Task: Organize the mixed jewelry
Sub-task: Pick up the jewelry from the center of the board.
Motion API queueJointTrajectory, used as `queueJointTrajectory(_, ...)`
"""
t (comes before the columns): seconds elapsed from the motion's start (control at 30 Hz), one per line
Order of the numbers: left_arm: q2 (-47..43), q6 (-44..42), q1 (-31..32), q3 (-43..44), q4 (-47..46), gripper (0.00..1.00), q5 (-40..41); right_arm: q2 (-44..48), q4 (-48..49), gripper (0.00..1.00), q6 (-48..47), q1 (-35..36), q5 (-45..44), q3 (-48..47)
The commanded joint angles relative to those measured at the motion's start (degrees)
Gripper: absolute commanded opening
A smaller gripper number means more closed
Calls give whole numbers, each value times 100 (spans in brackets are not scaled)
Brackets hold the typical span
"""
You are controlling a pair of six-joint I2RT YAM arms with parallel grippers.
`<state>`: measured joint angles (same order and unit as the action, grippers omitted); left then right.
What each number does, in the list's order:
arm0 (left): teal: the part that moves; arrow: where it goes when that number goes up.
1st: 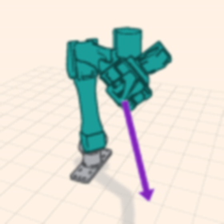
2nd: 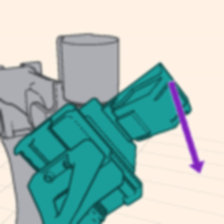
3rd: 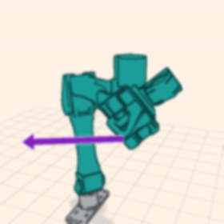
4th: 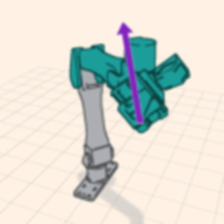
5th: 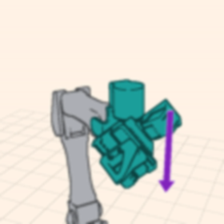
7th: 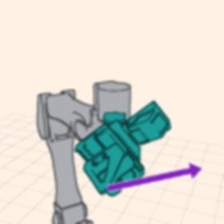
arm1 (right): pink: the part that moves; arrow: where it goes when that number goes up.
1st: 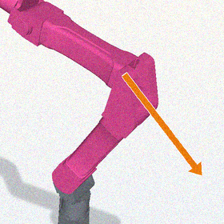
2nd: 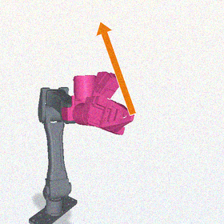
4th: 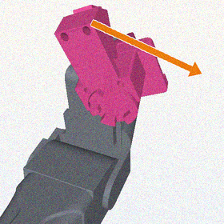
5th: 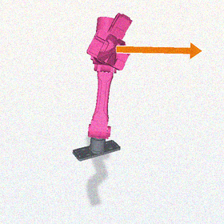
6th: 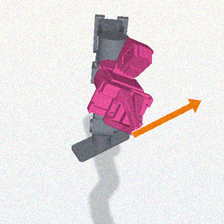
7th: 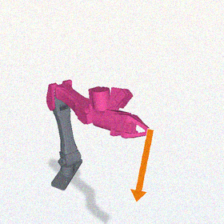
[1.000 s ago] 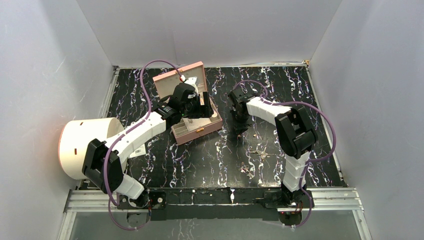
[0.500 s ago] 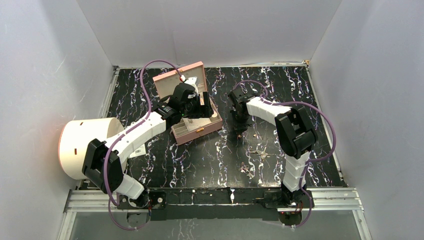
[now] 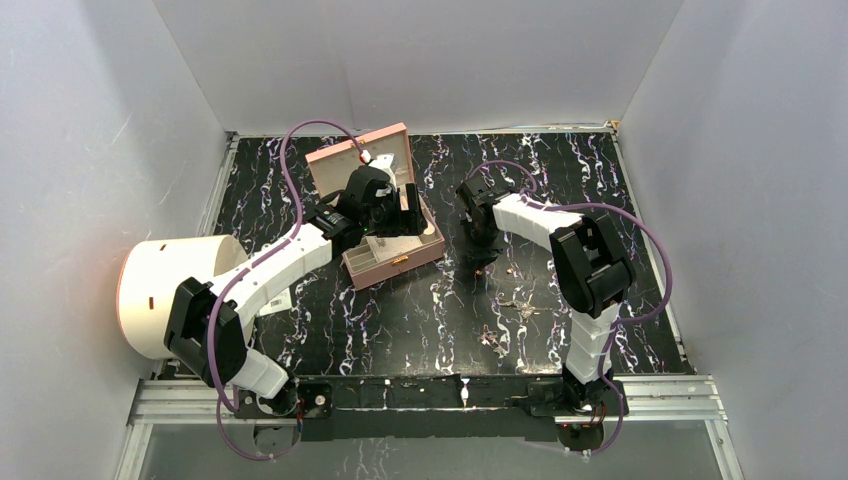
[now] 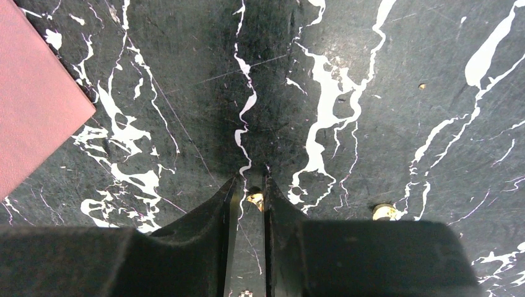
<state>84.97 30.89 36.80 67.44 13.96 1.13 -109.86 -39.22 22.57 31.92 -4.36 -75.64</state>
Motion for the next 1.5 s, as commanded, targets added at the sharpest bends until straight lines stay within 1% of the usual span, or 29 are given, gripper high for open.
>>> queueJointTrajectory(0.0,-182,-40,12,90,20,79,94,323,-119,29,33,30,45,-103)
queueJointTrajectory(0.13,-166,-40,7,98,20,79,89,361,-147,27,12,29,42,-68)
queueJointTrajectory(0.27,-156,-40,12,103,15,79,63,361,-145,22,2,29,16,-70)
queueJointTrajectory(0.53,-171,-31,12,93,20,79,76,292,-165,18,-24,27,-4,-70)
queueJointTrajectory(0.67,-165,-31,11,89,19,79,73,314,-165,11,-33,31,2,-49)
queueJointTrajectory(0.77,-156,-22,11,91,19,79,65,319,-149,0,-34,25,30,-43)
queueJointTrajectory(1.03,-173,-22,12,91,19,79,76,538,73,0,82,18,134,27)
queueJointTrajectory(1.13,-180,-22,11,81,17,79,81,738,282,0,204,-51,392,117)
queueJointTrajectory(1.23,-195,-14,12,52,12,79,90,929,528,0,417,-198,972,288)
queueJointTrajectory(1.37,-208,0,12,8,-40,79,69,1186,981,0,858,-550,1946,609)
queueJointTrajectory(1.47,-200,19,7,-30,-130,79,-15,1386,1535,0,1369,-858,2919,920)
